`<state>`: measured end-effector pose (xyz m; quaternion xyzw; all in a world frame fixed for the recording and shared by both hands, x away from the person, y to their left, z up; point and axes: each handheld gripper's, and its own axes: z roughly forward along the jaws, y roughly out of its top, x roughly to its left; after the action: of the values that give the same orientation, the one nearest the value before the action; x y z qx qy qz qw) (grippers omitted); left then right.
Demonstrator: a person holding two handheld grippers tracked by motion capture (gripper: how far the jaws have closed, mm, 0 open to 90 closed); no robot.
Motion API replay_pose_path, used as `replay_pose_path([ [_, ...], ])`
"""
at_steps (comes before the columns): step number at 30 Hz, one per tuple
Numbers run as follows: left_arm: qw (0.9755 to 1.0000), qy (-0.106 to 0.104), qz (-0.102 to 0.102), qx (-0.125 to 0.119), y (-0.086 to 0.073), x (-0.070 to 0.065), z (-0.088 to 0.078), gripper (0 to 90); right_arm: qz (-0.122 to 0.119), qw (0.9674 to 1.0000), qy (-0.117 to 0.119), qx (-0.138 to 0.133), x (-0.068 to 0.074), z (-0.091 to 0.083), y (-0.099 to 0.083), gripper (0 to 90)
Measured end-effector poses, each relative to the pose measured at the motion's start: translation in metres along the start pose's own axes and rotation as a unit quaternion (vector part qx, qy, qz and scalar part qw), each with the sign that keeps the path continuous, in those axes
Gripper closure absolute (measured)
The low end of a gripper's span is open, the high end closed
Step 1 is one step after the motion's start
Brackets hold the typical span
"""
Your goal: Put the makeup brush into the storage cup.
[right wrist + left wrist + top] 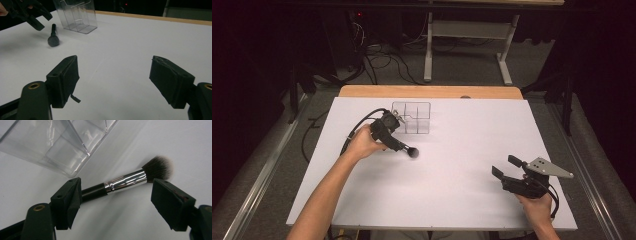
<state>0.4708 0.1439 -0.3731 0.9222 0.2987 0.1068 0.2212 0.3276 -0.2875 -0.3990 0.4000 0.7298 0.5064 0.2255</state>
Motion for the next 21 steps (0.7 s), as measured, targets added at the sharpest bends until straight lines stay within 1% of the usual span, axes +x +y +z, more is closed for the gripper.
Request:
replay_pose_path([
  [3, 1.0000, -0.001, 0.004, -0.001, 0.000, 0.000, 0.002, 25.0, 0.001, 1.0000, 0.000, 0.001, 0.000, 0.000, 0.000, 25.0],
  [5, 1.0000, -0.003, 0.005, 0.001, 0.000, 0.002, 0.006, 25.1, 0.004, 1.0000, 0.000, 0.002, 0.000, 0.001, 0.000, 25.0],
  [11, 0.9999, -0.007, 0.006, 0.009, 0.000, 0.003, 0.013, 24.6, -0.002, 1.0000, 0.002, 0.001, 0.000, 0.001, 0.000, 25.0],
  [13, 0.9999, -0.006, 0.008, 0.009, 0.000, 0.003, 0.014, 24.6, -0.001, 1.0000, 0.002, 0.001, 0.000, 0.001, 0.000, 25.0],
  [14, 0.9998, -0.003, 0.014, 0.011, 0.000, 0.002, 0.014, 24.7, 0.000, 1.0000, 0.003, 0.003, 0.000, 0.001, 0.000, 25.0],
  [16, 0.9998, -0.001, 0.016, 0.010, 0.000, 0.002, 0.014, 24.9, 0.000, 1.0000, 0.003, 0.003, 0.000, 0.001, 0.000, 25.0],
  [21, 0.9997, -0.003, 0.021, 0.008, 0.000, 0.002, 0.015, 25.7, -0.004, 1.0000, 0.002, 0.006, 0.001, 0.002, 0.000, 25.4],
])
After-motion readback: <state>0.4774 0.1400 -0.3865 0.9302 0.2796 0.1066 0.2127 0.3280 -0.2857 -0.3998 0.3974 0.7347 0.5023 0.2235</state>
